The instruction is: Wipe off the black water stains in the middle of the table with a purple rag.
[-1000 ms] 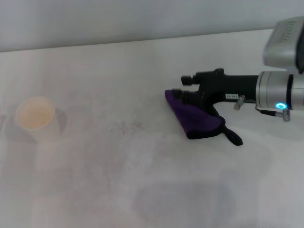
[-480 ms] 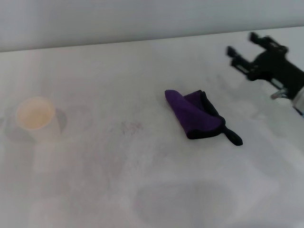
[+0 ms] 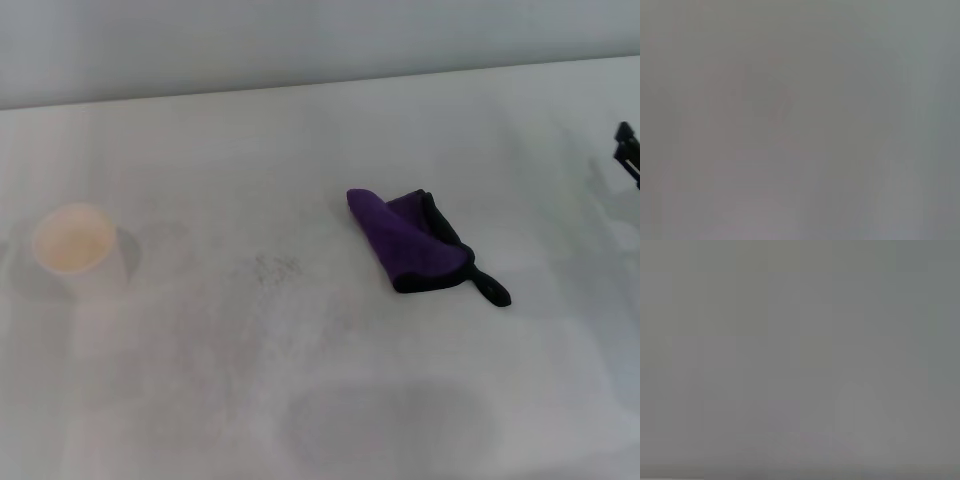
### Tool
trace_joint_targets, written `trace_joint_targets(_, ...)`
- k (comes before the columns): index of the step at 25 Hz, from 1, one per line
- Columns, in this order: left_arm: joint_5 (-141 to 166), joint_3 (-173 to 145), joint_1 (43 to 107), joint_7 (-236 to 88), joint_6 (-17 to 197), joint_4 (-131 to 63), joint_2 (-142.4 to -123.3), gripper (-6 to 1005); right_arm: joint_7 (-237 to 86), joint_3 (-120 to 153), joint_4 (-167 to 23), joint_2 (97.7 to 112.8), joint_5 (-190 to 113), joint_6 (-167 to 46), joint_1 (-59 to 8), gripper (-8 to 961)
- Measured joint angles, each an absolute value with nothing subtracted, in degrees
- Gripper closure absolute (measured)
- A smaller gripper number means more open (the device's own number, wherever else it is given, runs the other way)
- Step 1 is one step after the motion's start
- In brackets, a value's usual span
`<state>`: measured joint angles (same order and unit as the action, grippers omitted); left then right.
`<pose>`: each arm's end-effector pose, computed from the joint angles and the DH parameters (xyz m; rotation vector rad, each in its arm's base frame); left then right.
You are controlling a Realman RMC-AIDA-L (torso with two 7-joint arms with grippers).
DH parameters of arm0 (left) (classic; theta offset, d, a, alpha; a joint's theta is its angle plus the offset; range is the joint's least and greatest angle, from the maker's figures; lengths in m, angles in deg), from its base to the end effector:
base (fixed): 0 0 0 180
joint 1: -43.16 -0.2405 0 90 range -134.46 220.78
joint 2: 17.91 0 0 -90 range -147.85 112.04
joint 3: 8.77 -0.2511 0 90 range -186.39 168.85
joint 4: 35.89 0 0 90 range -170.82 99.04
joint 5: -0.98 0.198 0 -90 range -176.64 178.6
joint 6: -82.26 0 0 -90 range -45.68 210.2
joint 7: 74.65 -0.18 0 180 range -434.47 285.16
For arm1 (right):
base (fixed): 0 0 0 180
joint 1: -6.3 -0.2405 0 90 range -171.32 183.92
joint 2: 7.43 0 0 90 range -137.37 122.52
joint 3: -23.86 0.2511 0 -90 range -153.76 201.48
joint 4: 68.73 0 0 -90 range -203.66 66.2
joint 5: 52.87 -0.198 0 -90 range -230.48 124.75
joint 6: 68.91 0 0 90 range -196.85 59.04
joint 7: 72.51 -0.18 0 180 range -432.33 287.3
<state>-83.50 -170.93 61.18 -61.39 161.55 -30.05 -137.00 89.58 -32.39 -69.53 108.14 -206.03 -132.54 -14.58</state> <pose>-0.3500 0.3031 0.0208 -1.4116 -0.6014 -0.7508 0.3947 0.3253 0.0325 -1.5322 0.6947 0.5061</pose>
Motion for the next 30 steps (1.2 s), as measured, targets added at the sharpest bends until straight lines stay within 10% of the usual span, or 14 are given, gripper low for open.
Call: trace_joint_targets(30, -89.8, -171.0, 68.0, -58.9, 150.8, -30.1, -136.90, 104, 87.6, -32.1, -68.4, 108.32, -205.4, -127.0, -16.2, 101)
